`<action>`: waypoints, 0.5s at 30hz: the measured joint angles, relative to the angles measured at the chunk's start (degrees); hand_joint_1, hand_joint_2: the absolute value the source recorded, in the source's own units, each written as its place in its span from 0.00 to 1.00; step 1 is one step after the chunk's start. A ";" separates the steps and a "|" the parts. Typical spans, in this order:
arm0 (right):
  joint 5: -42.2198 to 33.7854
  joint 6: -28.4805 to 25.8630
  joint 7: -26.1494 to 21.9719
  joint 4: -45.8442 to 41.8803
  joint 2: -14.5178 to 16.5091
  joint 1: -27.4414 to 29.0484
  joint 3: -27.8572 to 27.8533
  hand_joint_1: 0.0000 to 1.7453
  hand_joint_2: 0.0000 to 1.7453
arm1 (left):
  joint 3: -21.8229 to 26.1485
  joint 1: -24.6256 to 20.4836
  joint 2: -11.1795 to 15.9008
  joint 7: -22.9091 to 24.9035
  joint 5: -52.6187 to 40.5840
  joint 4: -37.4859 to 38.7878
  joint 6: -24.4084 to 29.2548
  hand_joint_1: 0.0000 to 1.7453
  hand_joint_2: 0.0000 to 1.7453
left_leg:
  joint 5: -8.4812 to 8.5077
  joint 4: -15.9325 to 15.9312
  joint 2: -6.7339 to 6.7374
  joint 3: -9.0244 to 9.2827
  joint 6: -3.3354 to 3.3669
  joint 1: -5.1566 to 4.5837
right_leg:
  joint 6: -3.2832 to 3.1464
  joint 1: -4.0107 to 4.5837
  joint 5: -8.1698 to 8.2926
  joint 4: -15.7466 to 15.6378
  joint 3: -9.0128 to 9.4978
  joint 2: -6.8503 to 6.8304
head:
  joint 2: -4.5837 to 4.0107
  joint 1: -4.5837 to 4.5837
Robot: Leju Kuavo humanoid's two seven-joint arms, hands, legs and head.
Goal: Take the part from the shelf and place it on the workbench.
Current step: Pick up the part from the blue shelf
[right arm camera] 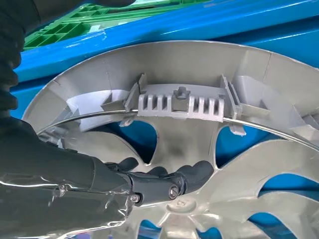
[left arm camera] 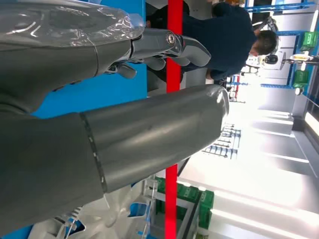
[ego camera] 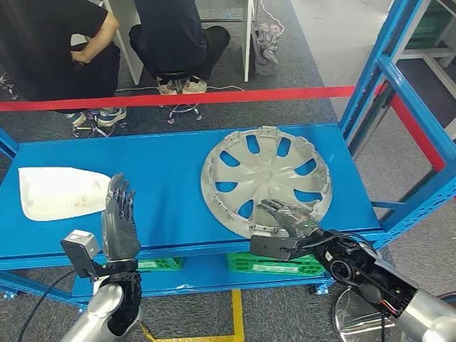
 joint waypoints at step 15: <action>-0.60 1.27 -1.88 6.28 0.70 -1.89 1.74 0.00 1.00 | 0.00 -0.02 0.09 0.11 -0.03 0.00 0.56 0.00 0.00 | 0.00 0.00 -0.08 0.15 0.00 0.00 | 0.01 0.00 0.00 -0.02 0.18 -0.10 | 0.00 0.01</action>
